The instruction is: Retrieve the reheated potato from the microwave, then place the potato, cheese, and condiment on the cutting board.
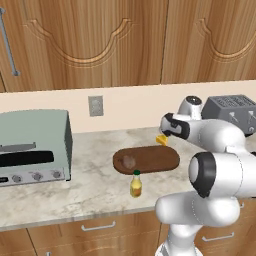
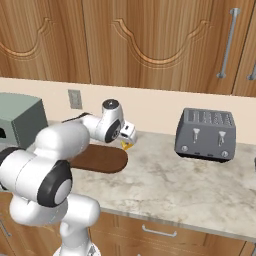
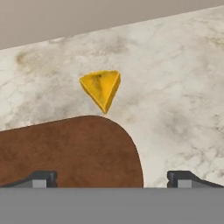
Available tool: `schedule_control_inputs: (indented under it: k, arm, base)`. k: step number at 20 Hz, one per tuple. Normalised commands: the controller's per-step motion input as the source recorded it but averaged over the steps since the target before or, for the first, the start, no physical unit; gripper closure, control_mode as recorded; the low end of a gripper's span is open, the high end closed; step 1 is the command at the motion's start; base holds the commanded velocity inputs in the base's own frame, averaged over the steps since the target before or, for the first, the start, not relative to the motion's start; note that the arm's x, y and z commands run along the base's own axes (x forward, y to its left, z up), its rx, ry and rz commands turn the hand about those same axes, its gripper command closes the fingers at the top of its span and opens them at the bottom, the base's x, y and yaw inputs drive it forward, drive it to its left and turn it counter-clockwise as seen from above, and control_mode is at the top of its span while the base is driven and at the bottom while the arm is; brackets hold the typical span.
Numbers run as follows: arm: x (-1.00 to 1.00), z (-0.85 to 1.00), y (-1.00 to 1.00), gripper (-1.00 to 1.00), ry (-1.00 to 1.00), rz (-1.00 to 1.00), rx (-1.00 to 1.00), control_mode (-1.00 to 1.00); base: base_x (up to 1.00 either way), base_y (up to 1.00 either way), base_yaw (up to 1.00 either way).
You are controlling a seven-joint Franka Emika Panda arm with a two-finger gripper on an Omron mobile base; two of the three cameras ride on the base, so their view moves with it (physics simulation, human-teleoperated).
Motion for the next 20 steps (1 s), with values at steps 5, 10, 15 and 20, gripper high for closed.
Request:
schedule_control_inputs:
  k: [5, 10, 15, 20]
  arm:
    - [0.29, -0.02, 0.0, -1.0, 0.0, -0.01, 0.0, -1.0]
    - [0.13, -0.14, 0.0, -1.0, 0.0, 0.0, 0.0, -1.0]
    - [0.1, -0.23, 0.0, -1.0, 0.0, 0.0, 0.0, -1.0]
    - [0.22, -0.23, 0.0, -1.0, 0.0, 0.0, 0.0, -1.0]
  base:
    - [0.0, 0.0, 0.0]
    - [0.0, 0.0, 0.0]
    - [0.0, 0.0, 0.0]
    - [0.0, 0.0, 0.0]
